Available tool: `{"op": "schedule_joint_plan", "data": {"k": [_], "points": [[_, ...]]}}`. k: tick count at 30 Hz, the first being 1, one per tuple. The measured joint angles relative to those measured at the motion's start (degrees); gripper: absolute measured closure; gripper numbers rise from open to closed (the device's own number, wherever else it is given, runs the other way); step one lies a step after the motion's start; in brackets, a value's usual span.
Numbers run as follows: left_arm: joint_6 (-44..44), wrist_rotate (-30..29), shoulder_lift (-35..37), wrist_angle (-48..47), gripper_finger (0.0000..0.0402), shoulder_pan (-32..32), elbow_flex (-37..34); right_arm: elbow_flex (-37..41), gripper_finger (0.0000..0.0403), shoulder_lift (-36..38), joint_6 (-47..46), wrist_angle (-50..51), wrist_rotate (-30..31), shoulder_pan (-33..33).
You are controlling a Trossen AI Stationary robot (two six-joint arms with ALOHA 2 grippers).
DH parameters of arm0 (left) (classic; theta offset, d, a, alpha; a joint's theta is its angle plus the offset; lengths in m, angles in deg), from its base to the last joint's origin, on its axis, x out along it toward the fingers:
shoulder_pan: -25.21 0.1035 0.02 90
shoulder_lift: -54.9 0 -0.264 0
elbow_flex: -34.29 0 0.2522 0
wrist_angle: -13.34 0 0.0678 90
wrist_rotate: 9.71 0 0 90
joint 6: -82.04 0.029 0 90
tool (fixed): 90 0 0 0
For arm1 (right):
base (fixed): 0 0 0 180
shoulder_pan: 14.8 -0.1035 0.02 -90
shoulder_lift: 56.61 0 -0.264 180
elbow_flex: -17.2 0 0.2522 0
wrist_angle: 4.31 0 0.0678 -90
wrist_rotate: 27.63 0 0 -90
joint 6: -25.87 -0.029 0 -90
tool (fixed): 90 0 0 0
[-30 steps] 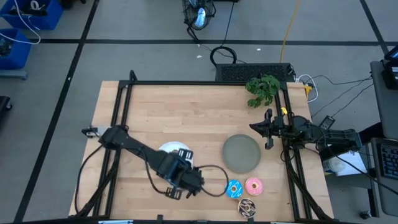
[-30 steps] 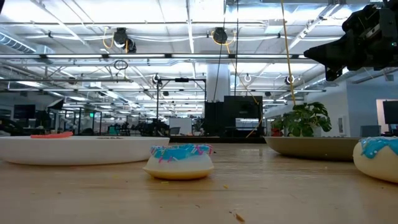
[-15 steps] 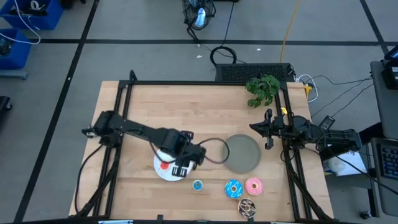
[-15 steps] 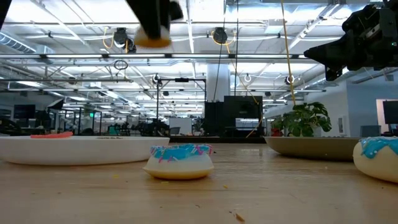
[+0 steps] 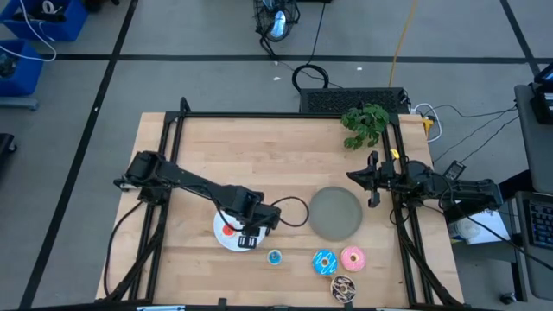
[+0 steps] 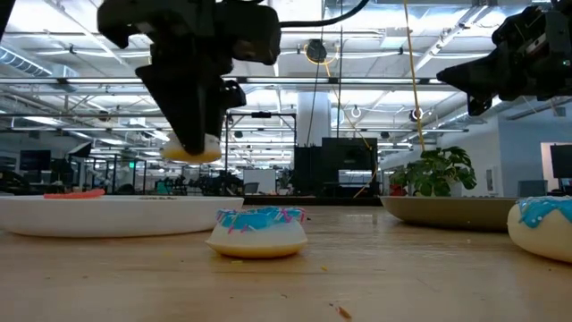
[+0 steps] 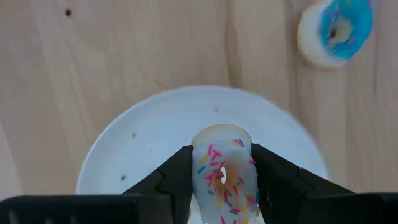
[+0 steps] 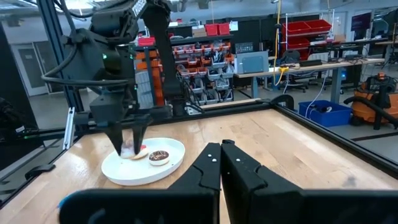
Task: Pick & Place donuts
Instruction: Put the small white donut on the white plate
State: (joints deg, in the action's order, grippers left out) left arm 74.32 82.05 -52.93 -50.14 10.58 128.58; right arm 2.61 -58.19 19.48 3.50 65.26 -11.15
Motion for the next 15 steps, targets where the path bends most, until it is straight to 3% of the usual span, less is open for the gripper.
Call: {"op": "schedule_joint_plan", "data": {"k": [8,15], "points": [[-1.87,-4.55,-2.01,0.16,0.0252,-0.57,-0.30,-0.02,0.0403,0.00,-0.03,-0.29,0.00,-0.01],[-0.83,-4.80,-5.07,0.29,0.0252,-0.57,-0.30,-0.01,0.0403,0.00,-0.48,-0.29,0.00,0.01]]}}
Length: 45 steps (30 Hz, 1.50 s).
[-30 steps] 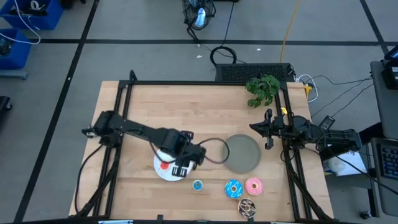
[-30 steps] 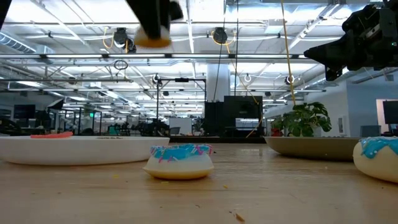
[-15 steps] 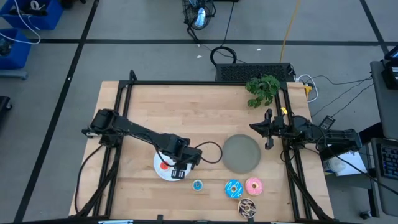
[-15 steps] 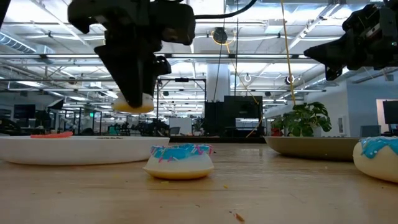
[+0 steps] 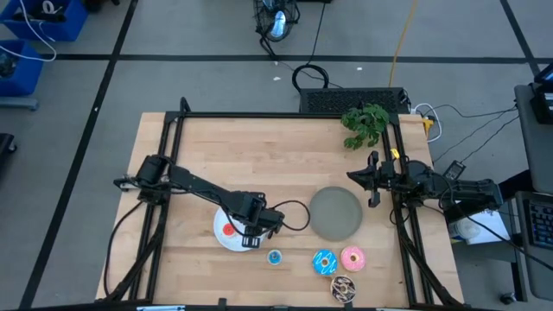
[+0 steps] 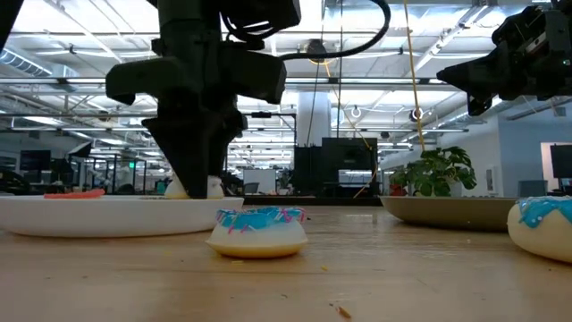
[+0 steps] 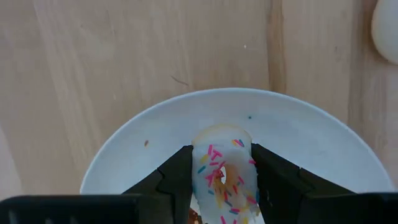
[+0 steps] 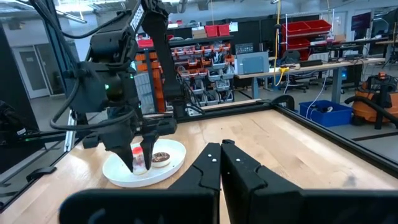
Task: Pick & Place donuts
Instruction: Put the small white donut on the white plate, then put the small blue donut on the white plate
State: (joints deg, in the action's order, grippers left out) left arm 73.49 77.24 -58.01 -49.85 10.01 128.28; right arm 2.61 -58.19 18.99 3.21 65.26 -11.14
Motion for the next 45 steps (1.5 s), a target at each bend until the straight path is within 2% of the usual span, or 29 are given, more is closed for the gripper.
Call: {"op": "schedule_joint_plan", "data": {"k": [9,15,21,25,31,36,41,45], "points": [[0.80,0.00,-0.50,0.03,0.0252,0.11,0.00,0.00,0.0403,0.01,0.02,0.02,0.00,-0.01],[5.87,-0.01,-0.50,0.95,0.0252,-0.25,-1.25,0.01,0.0403,0.00,0.02,0.02,-0.02,-0.02],[5.03,0.70,-0.50,1.84,0.0249,-0.31,-2.49,0.01,0.0403,0.00,0.02,0.03,-0.02,-0.01],[3.67,2.03,-0.50,1.70,0.0221,-0.03,-2.64,0.01,0.0403,0.00,0.02,0.04,-0.02,-0.02],[3.46,2.66,-0.50,1.39,0.0147,0.02,-2.34,-0.01,0.0403,0.00,0.02,0.04,0.00,0.00],[2.63,1.89,-0.49,-2.03,0.0100,-0.09,1.18,-0.01,0.0403,0.00,0.02,0.04,-0.01,0.00],[2.61,0.35,-0.48,-9.11,0.0079,-0.46,7.45,0.01,0.0403,0.00,0.03,0.04,-0.02,-0.02],[1.26,0.01,-0.48,-14.28,0.0090,-1.38,14.44,-0.01,0.0403,0.00,0.04,0.04,-0.02,0.00]]}}
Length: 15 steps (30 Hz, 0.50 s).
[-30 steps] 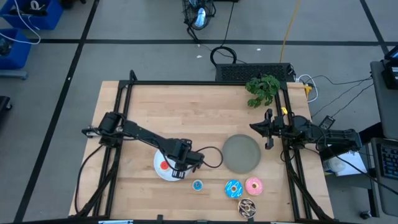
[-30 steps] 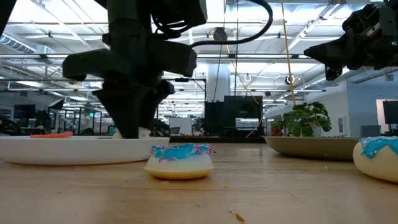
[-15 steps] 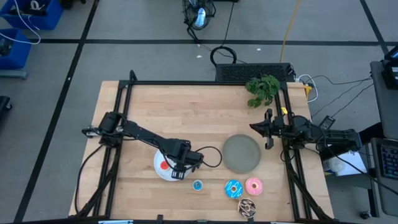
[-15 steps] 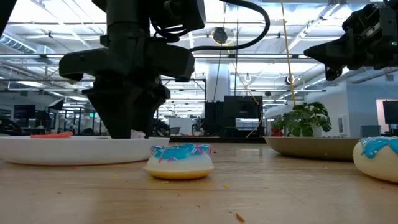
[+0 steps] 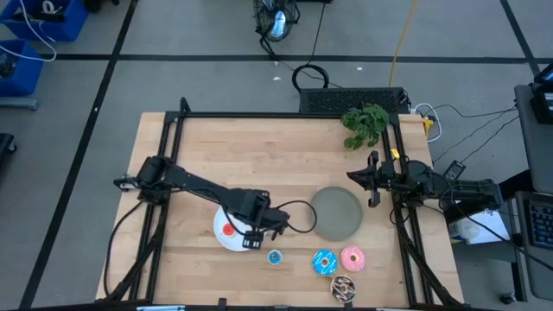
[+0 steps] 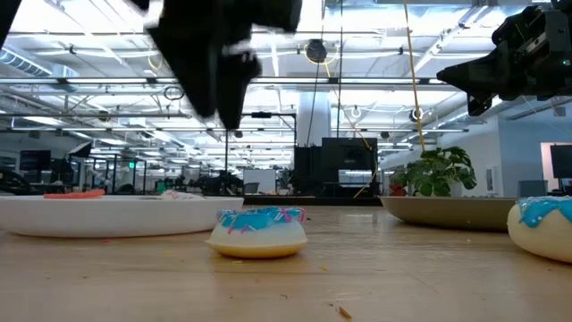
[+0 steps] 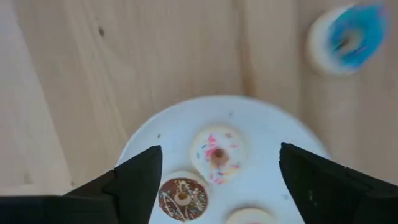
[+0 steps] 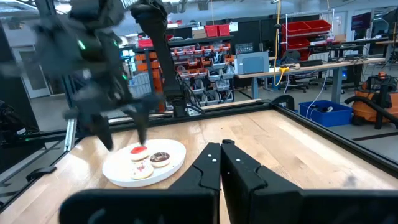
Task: Pick & Place donuts
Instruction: Put the small blue donut on the white plate
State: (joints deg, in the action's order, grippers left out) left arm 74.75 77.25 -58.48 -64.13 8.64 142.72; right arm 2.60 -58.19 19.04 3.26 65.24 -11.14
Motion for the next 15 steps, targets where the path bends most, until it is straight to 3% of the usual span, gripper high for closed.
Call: {"op": "schedule_joint_plan", "data": {"k": [5,15], "points": [[-0.66,-0.05,0.09,-1.39,0.0158,-2.25,6.55,0.00,0.0403,0.00,0.02,0.00,0.02,-0.02],[1.30,-1.87,0.09,-2.25,0.0383,-4.47,7.90,0.00,0.0403,0.00,0.02,0.00,0.02,-0.02]]}}
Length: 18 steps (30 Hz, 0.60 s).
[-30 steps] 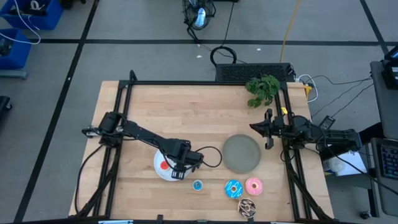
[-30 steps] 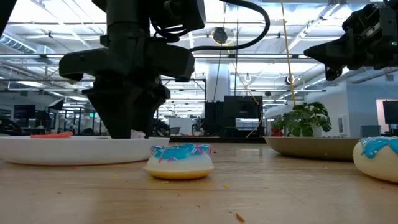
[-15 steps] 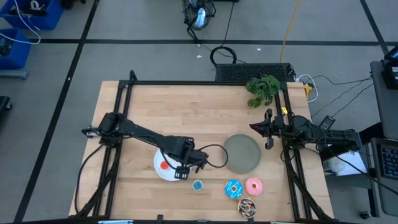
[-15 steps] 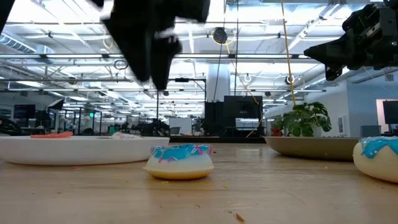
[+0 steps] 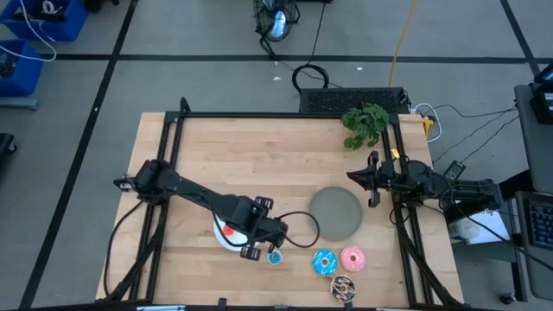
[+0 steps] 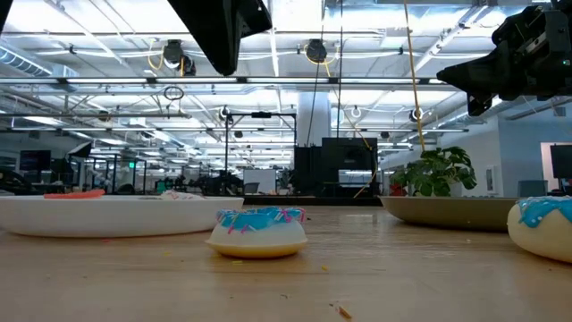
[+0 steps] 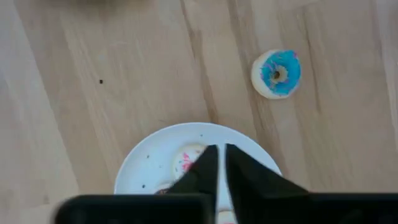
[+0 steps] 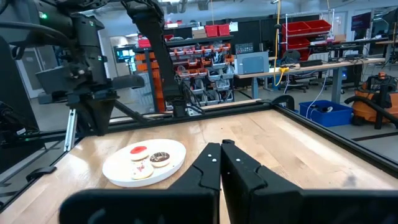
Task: Pick & Place donuts
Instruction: Put the small blue donut on the white plate
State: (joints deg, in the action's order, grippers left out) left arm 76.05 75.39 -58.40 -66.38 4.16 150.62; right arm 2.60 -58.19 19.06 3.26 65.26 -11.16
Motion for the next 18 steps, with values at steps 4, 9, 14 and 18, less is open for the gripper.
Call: {"op": "schedule_joint_plan", "data": {"k": [4,9,14,18], "points": [[1.07,-0.15,0.00,-0.03,0.0388,-0.59,0.00,0.01,0.0403,0.00,-0.01,0.00,-0.01,0.01],[1.31,-2.62,0.00,-0.07,0.0386,-0.84,0.00,0.00,0.0403,0.00,0.00,0.00,0.00,0.02],[0.29,-2.86,0.00,0.04,0.0398,-0.84,0.00,0.01,0.0403,0.01,0.00,0.00,-0.01,0.00],[0.27,-2.86,0.00,0.09,0.0385,-0.84,0.00,0.00,0.0403,0.00,0.00,0.00,0.00,0.00]]}}
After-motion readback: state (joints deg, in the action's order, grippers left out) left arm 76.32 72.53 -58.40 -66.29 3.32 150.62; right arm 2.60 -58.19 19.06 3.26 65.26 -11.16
